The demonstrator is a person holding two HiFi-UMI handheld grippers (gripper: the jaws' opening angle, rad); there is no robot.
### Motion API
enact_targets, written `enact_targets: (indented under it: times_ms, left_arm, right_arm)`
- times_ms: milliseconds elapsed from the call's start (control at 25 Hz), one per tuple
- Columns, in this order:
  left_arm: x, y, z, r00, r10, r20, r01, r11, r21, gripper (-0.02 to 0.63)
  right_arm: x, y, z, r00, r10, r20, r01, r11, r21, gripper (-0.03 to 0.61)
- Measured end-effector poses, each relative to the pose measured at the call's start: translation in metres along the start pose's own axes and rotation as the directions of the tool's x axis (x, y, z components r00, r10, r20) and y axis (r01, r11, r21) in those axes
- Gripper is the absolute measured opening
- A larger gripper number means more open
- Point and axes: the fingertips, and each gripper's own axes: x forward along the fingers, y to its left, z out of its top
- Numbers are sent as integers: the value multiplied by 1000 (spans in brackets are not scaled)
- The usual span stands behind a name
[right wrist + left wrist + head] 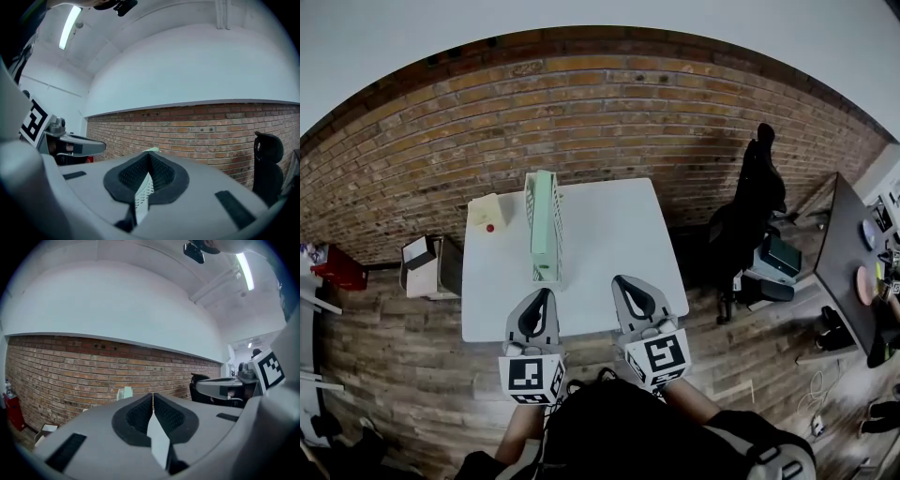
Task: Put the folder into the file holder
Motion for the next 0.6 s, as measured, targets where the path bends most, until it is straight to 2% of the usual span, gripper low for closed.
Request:
enact_targets:
  times_ms: [600]
  left_arm:
    - [-5, -4, -10, 1000, 13, -26, -13, 1000, 6, 29]
  right_arm:
    - [-10, 0, -8, 1000, -11, -15, 12, 1000, 3, 8]
